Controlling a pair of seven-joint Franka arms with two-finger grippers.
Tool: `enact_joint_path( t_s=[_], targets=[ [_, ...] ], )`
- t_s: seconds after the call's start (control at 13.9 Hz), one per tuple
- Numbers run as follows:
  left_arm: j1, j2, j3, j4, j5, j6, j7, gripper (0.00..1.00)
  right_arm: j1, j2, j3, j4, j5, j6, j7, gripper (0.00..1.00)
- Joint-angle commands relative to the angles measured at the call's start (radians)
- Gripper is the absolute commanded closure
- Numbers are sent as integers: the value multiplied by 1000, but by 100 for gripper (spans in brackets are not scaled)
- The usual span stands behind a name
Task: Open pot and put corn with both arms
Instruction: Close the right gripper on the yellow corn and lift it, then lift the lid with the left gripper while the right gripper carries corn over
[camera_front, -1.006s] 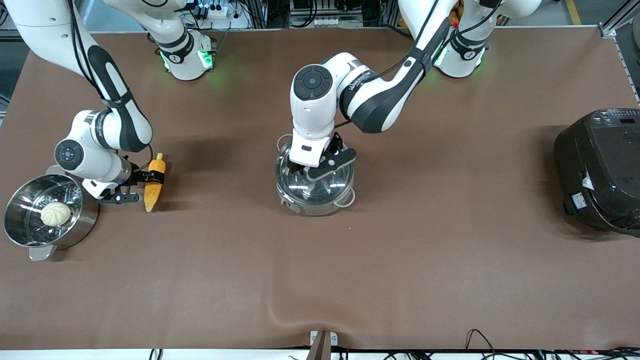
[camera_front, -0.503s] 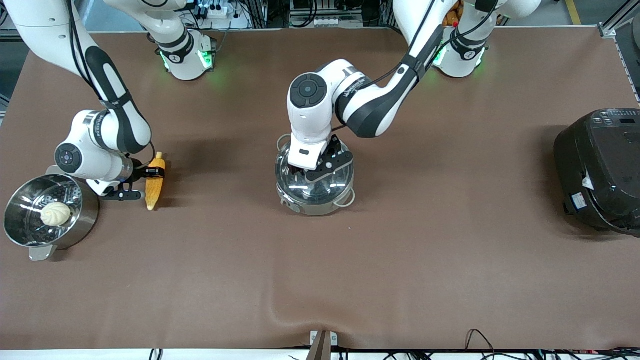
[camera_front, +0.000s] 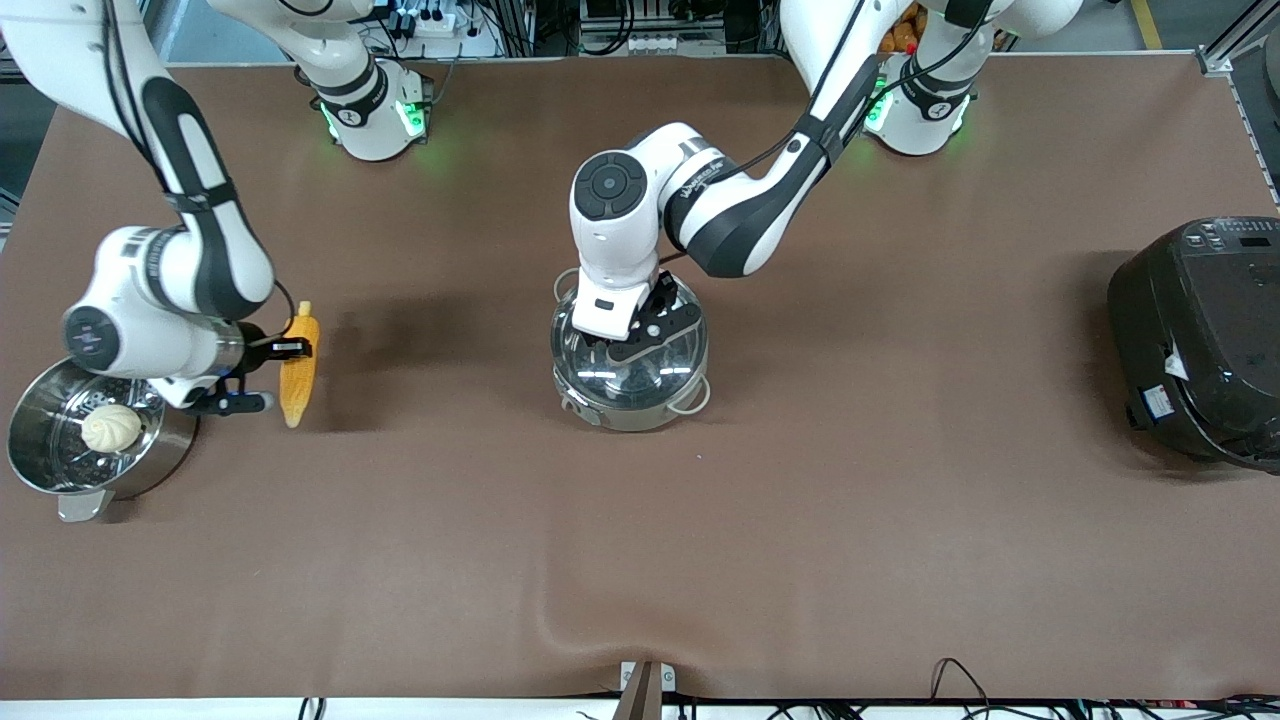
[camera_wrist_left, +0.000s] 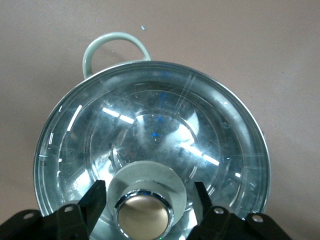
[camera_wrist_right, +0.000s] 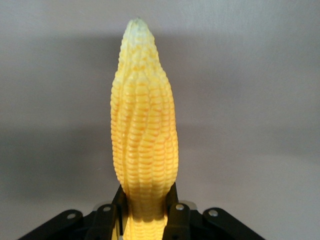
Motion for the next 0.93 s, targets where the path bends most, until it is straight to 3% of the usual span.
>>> enact_joint_path(
  t_s=[0.0,0.22,0.36,0.5,0.65,0.86],
  targets=[
    [-12,7,5,12,26,-8,-15,26,14,-11,5,115,20,-109,-20,77],
    [-12,7,5,12,25,-8,-15,29,66,-6,5,207,26,-135,-5,76],
    [-14,5,3,12,25,-8,-15,35,87,0,5,241,111,-146,-5,76],
    [-14,5,3,12,25,-8,-14,49,119,0,5,259,197,-148,0,75],
    [-14,5,3,12,25,-8,-15,64,159,0,5,276,204,-148,91,75],
    [-14,5,3,12,25,-8,-14,99,225,1,4,287,202,-149,158,76]
  ],
)
